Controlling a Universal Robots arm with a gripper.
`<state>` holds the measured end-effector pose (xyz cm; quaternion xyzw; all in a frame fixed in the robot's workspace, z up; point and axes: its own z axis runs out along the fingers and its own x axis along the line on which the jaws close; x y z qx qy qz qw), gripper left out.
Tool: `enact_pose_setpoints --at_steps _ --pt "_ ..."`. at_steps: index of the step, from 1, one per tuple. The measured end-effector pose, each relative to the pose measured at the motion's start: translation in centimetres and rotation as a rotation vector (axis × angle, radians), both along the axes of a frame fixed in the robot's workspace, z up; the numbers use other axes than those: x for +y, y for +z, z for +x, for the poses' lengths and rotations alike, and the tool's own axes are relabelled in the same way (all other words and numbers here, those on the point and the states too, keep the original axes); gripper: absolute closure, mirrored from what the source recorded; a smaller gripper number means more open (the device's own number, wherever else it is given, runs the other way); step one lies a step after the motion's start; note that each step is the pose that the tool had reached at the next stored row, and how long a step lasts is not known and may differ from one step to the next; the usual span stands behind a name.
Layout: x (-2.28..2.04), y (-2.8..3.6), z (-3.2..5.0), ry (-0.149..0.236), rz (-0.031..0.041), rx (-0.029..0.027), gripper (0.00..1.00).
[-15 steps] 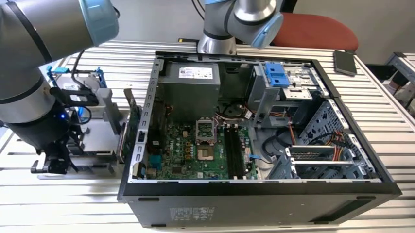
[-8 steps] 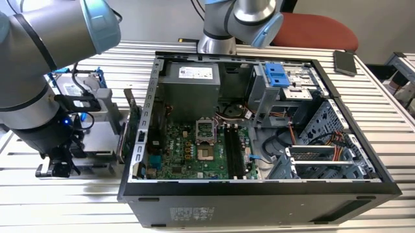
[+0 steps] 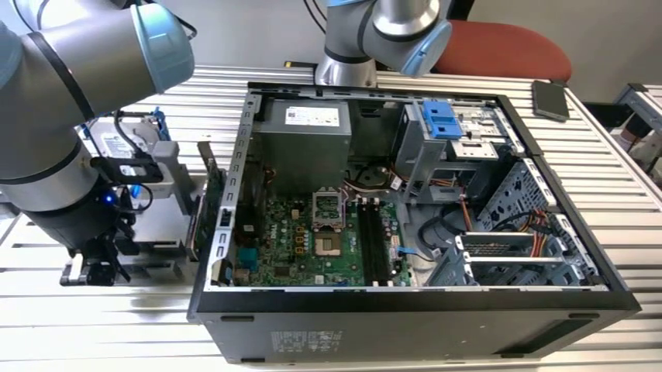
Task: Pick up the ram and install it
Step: 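Pick up the ram and move it above insertion slot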
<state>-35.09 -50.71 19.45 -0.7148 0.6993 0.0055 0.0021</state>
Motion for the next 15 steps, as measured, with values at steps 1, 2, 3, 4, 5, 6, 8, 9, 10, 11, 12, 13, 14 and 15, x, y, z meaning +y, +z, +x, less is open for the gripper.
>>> enact_pose_setpoints --at_steps 1,2,3,4,5,6,8,9,10,11,12,13,14,15 --pt "0.0 0.0 0.0 0.0 0.0 -0.0001 0.0" --pt "0.0 -0.01 0.0 0.0 0.0001 -0.0001 0.0" --pt "0.0 -0.02 0.0 0.0 0.0002 -0.0002 0.0" --pt "0.0 -0.02 0.0 0.0 0.0002 -0.0002 0.0" --pt "0.0 -0.02 0.0 0.0 0.0002 -0.0002 0.0" --pt "0.0 -0.02 0.0 0.0 0.0001 -0.0001 0.0" --pt "0.0 -0.03 0.0 0.0 0.0002 -0.0002 1.0" --pt "0.0 -0.03 0.0 0.0 0.0002 -0.0002 1.0" --pt "0.0 -0.03 0.0 0.0 0.0002 -0.0002 1.0" --pt "0.0 -0.03 0.0 0.0 0.0002 -0.0002 1.0" --pt "0.0 -0.03 0.0 0.0 0.0002 -0.0002 1.0" --pt "0.0 -0.03 0.0 0.0 0.0002 -0.0002 1.0" --pt "0.0 -0.04 0.0 0.0 0.0002 -0.0002 1.0" --pt "0.0 -0.04 0.0 0.0 0.0002 -0.0002 1.0"
